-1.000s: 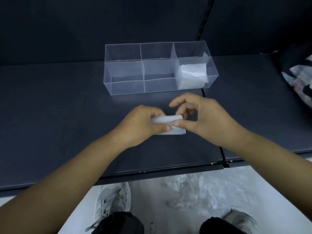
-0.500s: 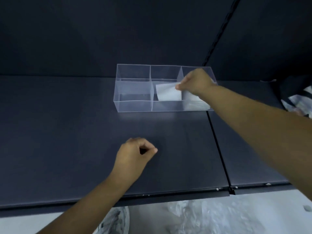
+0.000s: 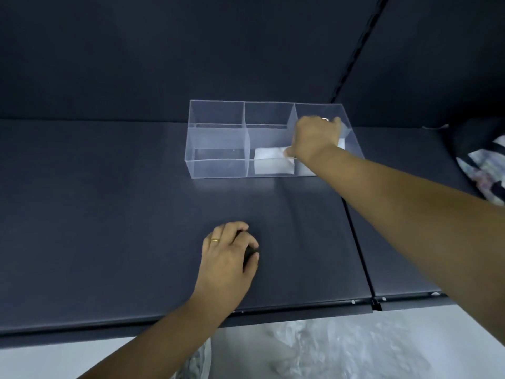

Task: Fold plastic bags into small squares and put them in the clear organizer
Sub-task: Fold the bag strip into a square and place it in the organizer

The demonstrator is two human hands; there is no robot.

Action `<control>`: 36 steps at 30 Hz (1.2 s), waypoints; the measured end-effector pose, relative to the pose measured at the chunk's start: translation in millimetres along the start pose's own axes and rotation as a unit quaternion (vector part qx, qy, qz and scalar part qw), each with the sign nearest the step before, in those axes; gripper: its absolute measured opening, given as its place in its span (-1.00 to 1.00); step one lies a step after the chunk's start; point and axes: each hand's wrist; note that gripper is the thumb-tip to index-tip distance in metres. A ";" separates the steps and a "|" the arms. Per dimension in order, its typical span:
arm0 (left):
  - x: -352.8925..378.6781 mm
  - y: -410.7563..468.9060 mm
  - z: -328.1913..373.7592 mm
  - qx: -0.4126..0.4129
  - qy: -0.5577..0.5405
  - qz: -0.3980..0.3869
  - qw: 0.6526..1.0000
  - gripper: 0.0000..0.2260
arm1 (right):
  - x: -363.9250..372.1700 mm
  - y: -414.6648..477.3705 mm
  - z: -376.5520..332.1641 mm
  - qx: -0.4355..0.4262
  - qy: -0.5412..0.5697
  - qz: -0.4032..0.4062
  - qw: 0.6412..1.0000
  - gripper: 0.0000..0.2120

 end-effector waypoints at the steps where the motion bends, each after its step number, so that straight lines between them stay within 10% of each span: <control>1: 0.8 -0.9 0.1 0.007 0.009 -0.002 1.000 -0.84 | -3.3 -3.0 4.0 -0.005 0.038 0.002 0.999 -0.75; 7: 15.7 -11.6 13.9 0.100 0.158 -0.147 0.971 -0.43 | -16.2 -91.4 54.5 -0.107 0.323 0.127 0.932 -0.81; 13: 22.9 -21.5 14.5 0.151 0.216 -0.164 0.951 -0.38 | 92.1 -286.4 105.0 -0.282 0.235 0.105 0.924 -0.76; 19: 25.4 -21.2 12.9 0.155 0.239 -0.166 0.944 -0.37 | 192.1 -335.7 111.1 -0.164 0.111 -0.230 0.953 -0.44; 22: 25.1 -21.5 13.2 0.153 0.242 -0.165 0.944 -0.37 | 200.4 -330.3 110.2 -0.145 0.184 -0.170 0.957 -0.90; 27: 24.7 -19.9 12.3 0.156 0.239 -0.155 0.946 -0.38 | 183.7 -317.9 129.6 -0.083 0.319 -0.058 0.942 -0.91; 32: 25.0 -21.4 13.3 0.151 0.228 -0.157 0.949 -0.38 | 205.3 -319.2 121.3 -0.069 0.209 -0.193 0.956 -0.28; 36: 23.8 -21.2 14.1 0.150 0.219 -0.158 0.951 -0.38 | 205.6 -309.8 123.9 -0.024 0.236 -0.159 0.959 -0.76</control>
Point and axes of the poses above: each hand's wrist, its own y-axis towards the middle knuckle, its own x-axis out of the palm, z = x × y, and after that the axes turned 3 degrees about -y, right-handed
